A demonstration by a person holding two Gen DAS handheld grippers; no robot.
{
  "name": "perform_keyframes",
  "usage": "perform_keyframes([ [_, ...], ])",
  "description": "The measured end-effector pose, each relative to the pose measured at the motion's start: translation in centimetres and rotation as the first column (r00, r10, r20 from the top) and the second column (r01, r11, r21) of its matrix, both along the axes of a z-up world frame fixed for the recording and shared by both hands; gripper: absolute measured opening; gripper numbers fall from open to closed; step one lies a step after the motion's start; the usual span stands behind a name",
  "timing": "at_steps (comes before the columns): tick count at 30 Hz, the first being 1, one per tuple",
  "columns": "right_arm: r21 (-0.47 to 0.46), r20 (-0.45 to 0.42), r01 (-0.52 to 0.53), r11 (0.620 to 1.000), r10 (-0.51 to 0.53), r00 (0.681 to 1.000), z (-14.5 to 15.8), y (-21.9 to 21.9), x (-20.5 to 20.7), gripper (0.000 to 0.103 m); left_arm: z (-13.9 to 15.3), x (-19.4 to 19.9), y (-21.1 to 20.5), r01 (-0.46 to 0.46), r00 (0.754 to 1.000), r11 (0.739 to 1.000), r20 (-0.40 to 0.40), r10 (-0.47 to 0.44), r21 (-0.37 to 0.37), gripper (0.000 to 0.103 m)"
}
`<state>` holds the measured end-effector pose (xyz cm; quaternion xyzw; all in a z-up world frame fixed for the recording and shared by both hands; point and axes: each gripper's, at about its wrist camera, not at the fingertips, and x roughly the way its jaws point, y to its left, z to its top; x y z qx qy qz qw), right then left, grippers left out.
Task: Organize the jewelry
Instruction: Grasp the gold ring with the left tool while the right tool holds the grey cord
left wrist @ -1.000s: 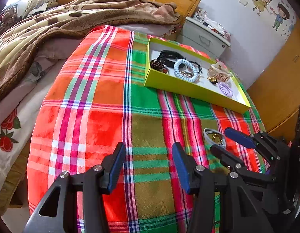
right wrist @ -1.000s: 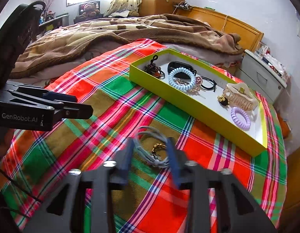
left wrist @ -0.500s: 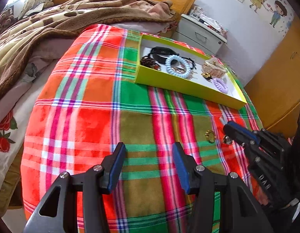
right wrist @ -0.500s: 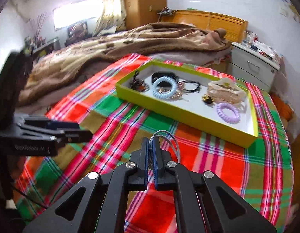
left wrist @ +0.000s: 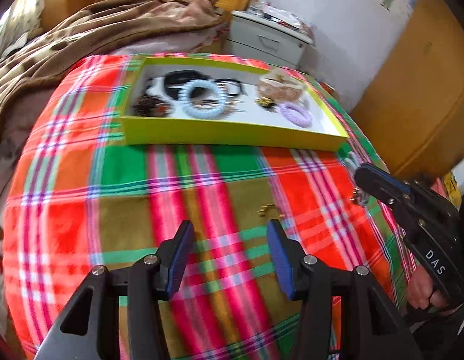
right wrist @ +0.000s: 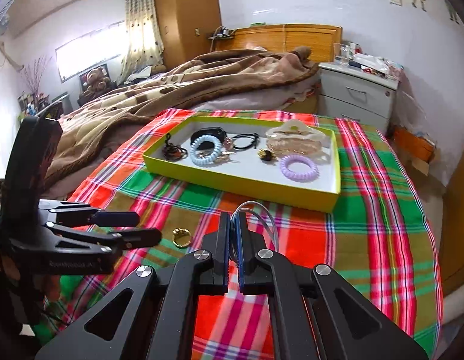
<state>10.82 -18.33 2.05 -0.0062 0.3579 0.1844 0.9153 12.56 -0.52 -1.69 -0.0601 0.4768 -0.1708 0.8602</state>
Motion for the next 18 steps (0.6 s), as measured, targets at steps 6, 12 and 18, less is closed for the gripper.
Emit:
perform_keyframes([
  [6, 0.019, 0.007, 0.026, 0.999, -0.026, 1.000, 0.1, -1.4, -0.2, 0.004, -0.5, 0.2, -3.4, 0.079, 0.997, 0.992, 0.017, -0.081, 0.097, 0.053],
  [12, 0.042, 0.012, 0.029, 0.999, -0.029, 1.000, 0.2, -2.1, -0.2, 0.004, -0.6, 0.6, -4.5, 0.078, 0.996, 0.982, 0.037, -0.086, 0.170, 0.053],
  [18, 0.054, 0.010, 0.025, 0.998, -0.025, 1.000, -0.1, -2.1, 0.0, 0.004, -0.8, 0.4, -5.5, 0.102, 0.991, 0.965, 0.064, -0.121, 0.243, 0.050],
])
